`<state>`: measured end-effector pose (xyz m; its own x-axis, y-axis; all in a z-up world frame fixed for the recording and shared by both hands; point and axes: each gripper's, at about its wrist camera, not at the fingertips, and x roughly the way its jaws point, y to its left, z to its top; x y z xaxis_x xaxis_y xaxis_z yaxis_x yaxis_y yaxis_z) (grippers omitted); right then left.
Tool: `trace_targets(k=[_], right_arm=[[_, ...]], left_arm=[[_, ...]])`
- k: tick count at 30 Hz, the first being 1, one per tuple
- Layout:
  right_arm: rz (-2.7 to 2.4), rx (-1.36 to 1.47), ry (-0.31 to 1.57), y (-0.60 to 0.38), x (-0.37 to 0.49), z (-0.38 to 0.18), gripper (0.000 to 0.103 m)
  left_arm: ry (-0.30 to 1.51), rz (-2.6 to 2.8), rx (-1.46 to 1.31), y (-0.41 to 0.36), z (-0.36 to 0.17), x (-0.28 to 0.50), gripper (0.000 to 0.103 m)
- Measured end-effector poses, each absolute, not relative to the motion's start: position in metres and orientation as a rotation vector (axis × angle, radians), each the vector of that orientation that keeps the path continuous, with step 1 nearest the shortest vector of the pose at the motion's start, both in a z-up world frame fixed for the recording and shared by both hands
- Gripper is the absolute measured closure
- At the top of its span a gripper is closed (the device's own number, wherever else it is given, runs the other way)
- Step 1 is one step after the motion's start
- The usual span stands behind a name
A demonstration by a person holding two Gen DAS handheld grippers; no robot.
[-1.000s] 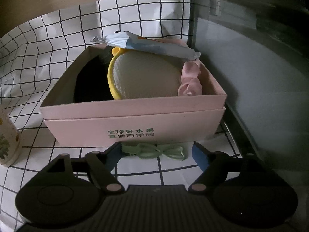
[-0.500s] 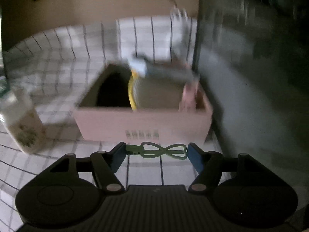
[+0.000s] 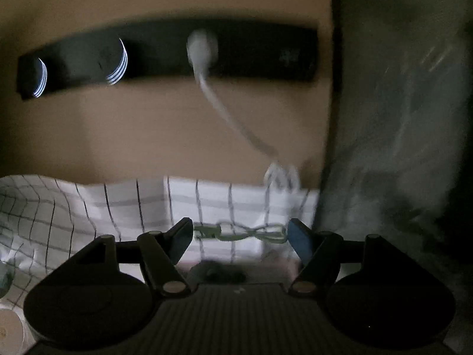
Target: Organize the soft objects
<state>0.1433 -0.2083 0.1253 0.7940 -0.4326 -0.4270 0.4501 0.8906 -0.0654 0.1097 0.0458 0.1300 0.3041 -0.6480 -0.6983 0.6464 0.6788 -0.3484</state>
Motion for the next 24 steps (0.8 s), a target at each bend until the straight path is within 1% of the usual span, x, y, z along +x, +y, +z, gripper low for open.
trace_targets(k=[4,14,19,21,24], right_arm=[[-0.493,0.071,0.479,-0.211,0.141,0.108,0.03],[-0.419,0.177,0.659,-0.198,0.127,0.062,0.029],[-0.465,0.107,0.666,-0.193,0.136,0.044,0.028],[-0.457,0.068,0.667,-0.187,0.138,0.041,0.025],[-0.46,0.021,0.656,-0.179,0.131,0.039,0.025]], left_arm=[[0.925,-0.833,0.017,0.05,0.13,0.111,0.026],[0.922,-0.855,0.023,0.067,0.132,0.106,0.026],[0.94,-0.835,0.016,0.083,0.128,0.106,0.026],[0.94,-0.835,0.029,0.088,0.126,0.103,0.026],[0.933,-0.856,0.041,0.097,0.125,0.099,0.026]])
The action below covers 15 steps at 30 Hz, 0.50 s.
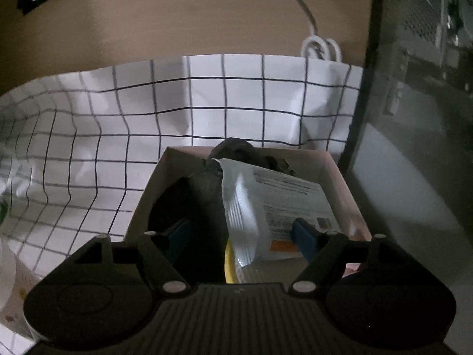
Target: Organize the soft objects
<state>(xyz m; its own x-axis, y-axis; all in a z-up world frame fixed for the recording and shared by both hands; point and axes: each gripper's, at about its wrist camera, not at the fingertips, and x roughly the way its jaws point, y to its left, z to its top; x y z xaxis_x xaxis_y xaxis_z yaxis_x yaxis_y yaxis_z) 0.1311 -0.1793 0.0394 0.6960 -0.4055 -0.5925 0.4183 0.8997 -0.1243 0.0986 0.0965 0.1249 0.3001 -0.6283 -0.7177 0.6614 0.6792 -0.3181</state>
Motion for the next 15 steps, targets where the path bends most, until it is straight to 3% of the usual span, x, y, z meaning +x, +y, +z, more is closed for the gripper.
trace_targets(k=[7,15], right_arm=[[-0.447,0.007,0.569,-0.132,0.071,0.07,0.026],[-0.309,0.027,0.773,-0.105,0.019,0.051,0.026]], left_arm=[[0.953,-0.887,0.059,0.113,0.09,0.092,0.026],[1.034,-0.7,0.044,0.111,0.026,0.079,0.026]])
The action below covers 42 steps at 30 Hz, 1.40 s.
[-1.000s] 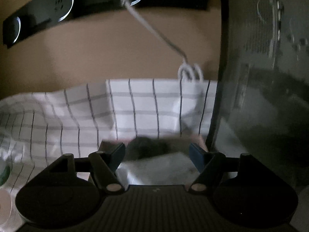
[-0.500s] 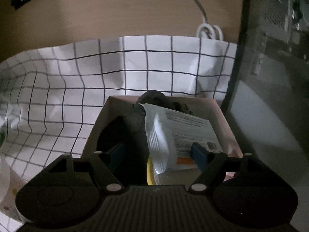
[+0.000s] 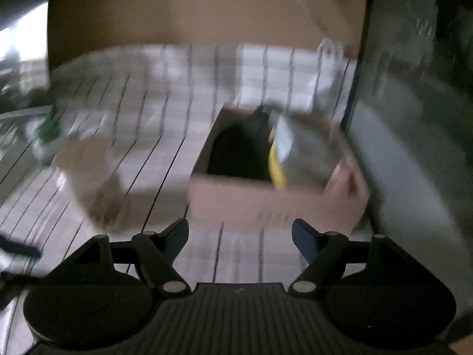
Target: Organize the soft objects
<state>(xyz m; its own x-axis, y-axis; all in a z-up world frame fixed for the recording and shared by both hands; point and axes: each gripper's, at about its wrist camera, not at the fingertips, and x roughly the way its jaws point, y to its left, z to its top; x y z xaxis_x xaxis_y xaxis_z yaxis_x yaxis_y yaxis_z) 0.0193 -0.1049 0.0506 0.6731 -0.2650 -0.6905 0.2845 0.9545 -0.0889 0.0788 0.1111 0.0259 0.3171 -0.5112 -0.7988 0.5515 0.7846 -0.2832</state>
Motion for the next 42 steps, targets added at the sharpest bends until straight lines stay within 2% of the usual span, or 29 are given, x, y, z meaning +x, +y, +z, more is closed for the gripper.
trace_targets(k=[6,11,14,17,19,20,29,42], right_arm=[[-0.288,0.083,0.848,-0.124,0.0,0.02,0.026],[-0.238,0.06,0.9,-0.142,-0.009,0.004,0.026],[-0.241,0.044,0.883,-0.148,-0.016,0.001,0.022],[-0.271,0.041,0.858,-0.15,-0.02,-0.003,0.013],[-0.312,0.058,0.845,-0.154,-0.021,-0.007,0.001],[-0.327,0.065,0.837,-0.157,-0.021,-0.008,0.0],[-0.269,0.034,0.801,-0.163,-0.015,-0.011,0.0],[-0.169,-0.011,0.717,-0.163,-0.011,-0.016,0.0]], left_arm=[[0.995,-0.501,-0.029,0.085,0.011,0.059,0.026],[0.917,-0.39,0.034,0.056,0.001,0.039,0.025],[0.894,-0.376,0.047,0.045,-0.001,0.028,0.025],[0.85,-0.364,0.136,0.027,-0.006,0.019,0.022],[0.828,-0.336,0.13,0.023,-0.008,0.015,0.021],[0.822,-0.324,0.121,0.024,-0.009,0.013,0.022],[0.748,-0.226,0.083,0.017,-0.014,-0.01,0.022],[0.748,-0.175,0.06,0.014,-0.014,-0.013,0.021]])
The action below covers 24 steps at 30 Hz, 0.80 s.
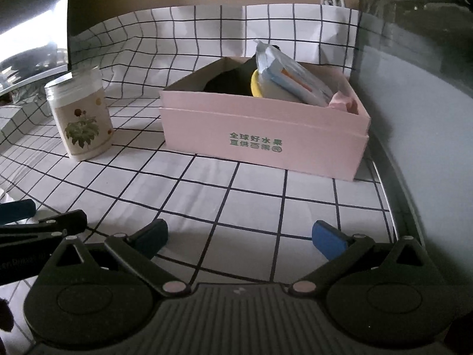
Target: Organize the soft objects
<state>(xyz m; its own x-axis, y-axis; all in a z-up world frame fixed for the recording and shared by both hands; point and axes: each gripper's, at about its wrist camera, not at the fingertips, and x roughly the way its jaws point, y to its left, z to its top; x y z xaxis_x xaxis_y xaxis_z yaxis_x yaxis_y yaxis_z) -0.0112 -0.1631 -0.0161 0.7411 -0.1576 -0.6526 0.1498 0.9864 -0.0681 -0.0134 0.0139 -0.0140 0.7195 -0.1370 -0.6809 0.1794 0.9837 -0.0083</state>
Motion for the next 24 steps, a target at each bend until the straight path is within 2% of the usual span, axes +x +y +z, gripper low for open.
trace_targets(k=[24], right_arm=[[-0.153,-0.014,0.717,-0.1635,-0.0103,-0.0167,0.0]], left_arm=[[0.742,-0.185,0.047,0.0166,-0.0139,-0.0143,0.021]])
